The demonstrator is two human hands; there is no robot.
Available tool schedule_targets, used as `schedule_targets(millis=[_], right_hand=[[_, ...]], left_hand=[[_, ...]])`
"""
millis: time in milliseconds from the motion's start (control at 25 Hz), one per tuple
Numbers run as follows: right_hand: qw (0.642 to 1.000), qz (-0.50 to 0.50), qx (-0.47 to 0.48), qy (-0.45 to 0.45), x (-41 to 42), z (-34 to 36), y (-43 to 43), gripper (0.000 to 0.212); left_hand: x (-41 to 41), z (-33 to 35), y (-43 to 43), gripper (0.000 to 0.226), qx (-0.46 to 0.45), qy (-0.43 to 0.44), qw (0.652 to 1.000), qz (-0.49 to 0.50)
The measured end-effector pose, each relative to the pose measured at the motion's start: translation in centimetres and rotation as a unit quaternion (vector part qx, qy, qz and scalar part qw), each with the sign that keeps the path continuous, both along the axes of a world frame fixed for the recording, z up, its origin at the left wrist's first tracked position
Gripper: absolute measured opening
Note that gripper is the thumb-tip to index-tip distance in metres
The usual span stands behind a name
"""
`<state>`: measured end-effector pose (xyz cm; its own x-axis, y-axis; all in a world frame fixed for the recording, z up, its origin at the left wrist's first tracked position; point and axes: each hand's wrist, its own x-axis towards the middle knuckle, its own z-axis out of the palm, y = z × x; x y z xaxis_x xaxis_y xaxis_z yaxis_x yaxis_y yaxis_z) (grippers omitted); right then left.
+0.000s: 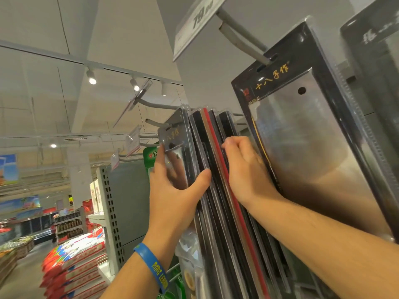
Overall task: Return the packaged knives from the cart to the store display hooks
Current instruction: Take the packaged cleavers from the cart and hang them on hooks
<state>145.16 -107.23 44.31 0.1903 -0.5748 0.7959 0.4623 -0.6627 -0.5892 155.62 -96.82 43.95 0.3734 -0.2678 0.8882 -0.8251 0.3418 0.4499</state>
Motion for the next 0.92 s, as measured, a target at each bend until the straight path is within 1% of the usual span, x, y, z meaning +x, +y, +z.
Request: schedule_targets(millis=[120, 240, 360, 560, 680, 800, 920], right_hand=[[0.999, -0.014, 0.04, -0.026, -0.1, 0.1, -0.9, 0.024], [0.996, -0.046, 0.041, -0.065, 0.2, 0.7, -2.1, 0.022], [0.994, -0.087, 0.06, -0.025, 0.7, 1.0, -3.0, 0.015], [0.997, -0.03, 0.058, -0.032, 1.4, 1.5, -3.3, 0.019], [0.999, -0.027, 0.034, -0.03, 1.3, 1.6, -3.0, 0.025], [0.999, -0.045, 0.011, 0.003, 0.9, 2.2, -2.6, 0.019], [0.999, -0.017, 0.034, -0.009, 0.8, 2.5, -2.4, 0.013]], left_hand=[[-0.3, -0.2, 0.3, 0.103, -0.026, 0.002, 0.999, 0.021], [-0.5, 0.1, 0.6, 0.104, -0.012, 0.0, 0.999, 0.031], [-0.5, 0.2, 0.8, 0.105, 0.0, -0.004, 0.999, 0.045], [-0.3, 0.4, 0.7, 0.109, 0.01, -0.011, 0.997, 0.07], [-0.3, 0.4, 0.7, 0.113, 0.012, -0.004, 0.997, 0.074], [-0.2, 0.4, 0.7, 0.112, 0.015, -0.002, 0.997, 0.079], [-0.4, 0.4, 0.7, 0.116, 0.027, -0.002, 0.997, 0.078]])
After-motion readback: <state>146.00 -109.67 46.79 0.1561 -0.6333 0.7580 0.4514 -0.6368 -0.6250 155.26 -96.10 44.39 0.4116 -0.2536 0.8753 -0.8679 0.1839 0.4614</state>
